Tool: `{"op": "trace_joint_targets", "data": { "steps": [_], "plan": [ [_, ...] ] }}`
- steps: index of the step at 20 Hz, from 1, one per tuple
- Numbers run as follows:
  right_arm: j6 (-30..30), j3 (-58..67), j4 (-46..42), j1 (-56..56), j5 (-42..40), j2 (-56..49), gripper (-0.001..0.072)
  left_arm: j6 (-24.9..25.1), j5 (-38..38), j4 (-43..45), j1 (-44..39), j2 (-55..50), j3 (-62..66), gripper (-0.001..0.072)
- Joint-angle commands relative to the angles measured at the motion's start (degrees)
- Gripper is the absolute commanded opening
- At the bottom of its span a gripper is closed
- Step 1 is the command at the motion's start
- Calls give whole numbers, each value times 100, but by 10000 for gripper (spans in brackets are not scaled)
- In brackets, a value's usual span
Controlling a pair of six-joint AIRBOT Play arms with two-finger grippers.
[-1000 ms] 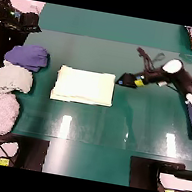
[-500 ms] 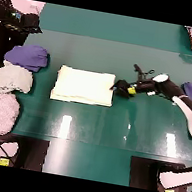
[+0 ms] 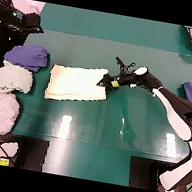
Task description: Fold the shirts.
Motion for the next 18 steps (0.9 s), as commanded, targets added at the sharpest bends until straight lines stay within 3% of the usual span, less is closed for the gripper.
{"op": "trace_joint_targets", "data": {
  "steps": [1, 6, 11, 18],
  "plan": [
    [-111, 197, 52, -278, 125, 42, 19, 4, -9, 153, -343, -4, -2, 35],
    [-83, 197, -535, -1773, 365, 1023, 19, 4, 22, 424, -1392, -4, -2, 35],
    [-33, 197, -1169, -4044, 590, 2146, 19, -2, 339, 424, -2122, -4, -2, 36],
    [-37, 197, -1309, -6363, 570, 2527, 19, -26, 472, 420, -2662, -4, -2, 36]
  ]
}}
